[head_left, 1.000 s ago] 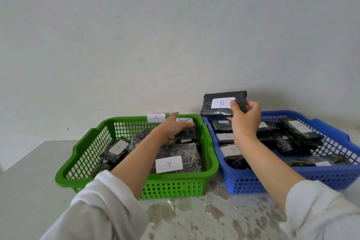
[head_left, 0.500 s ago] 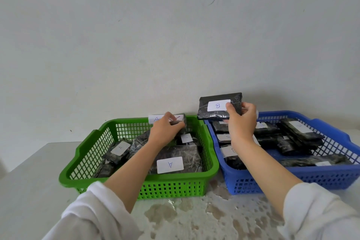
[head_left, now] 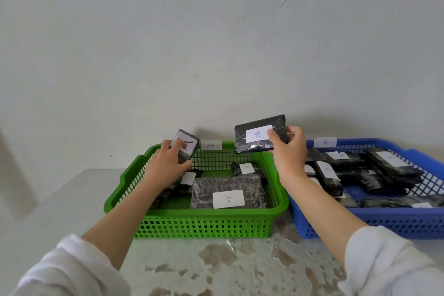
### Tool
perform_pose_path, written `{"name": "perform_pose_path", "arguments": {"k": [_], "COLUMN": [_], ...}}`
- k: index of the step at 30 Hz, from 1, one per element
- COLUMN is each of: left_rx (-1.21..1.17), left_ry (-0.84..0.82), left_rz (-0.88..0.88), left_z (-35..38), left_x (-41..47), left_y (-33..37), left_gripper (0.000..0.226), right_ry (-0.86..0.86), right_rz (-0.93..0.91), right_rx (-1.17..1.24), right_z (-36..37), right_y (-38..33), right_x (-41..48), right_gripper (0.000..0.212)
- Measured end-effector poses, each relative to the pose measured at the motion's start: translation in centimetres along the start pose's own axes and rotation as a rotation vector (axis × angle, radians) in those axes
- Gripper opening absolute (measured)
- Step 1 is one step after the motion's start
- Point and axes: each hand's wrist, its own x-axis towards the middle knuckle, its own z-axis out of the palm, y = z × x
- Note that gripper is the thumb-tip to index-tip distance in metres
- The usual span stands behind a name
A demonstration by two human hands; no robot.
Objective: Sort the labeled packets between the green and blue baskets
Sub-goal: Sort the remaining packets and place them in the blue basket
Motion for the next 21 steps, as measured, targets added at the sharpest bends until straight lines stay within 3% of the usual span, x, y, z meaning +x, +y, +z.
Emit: {"name": "perform_pose_path", "arguments": {"k": [5, 8, 12, 16, 21], "left_rx": [-0.057, -0.091, 0.061, 0.204, 0.154], "left_ry": [0.022, -0.109, -0.295, -0.367, -0.386], "left_rz": [-0.034, 0.015, 0.070, 0.162, 0.158], "left_z": [-1.0, -0.6, 1.6, 2.7, 2.8], "left_x": [0.3, 0.5, 1.1, 1.6, 1.9], "left_y": [-0.8, -1.0, 0.5, 2.0, 1.9], "left_gripper": [0.047, 0.051, 0.051, 0.042, 0.048], "right_ry": [-0.072, -0.095, -0.103, -0.118, -0.127], "right_rz": [0.031, 0.034, 0.033, 0.017, -0.013], "right_rx": [-0.034, -0.044, -0.049, -0.067, -0.082], "right_z": [1.0, 1.3, 1.6, 1.5, 1.3], "right_y": [0.3, 0.4, 0.5, 0.6, 0.9], "right_x": [-1.1, -1.4, -1.6, -1.5, -1.4], "right_gripper": [0.025, 0.027, 0.027, 0.027, 0.028]}}
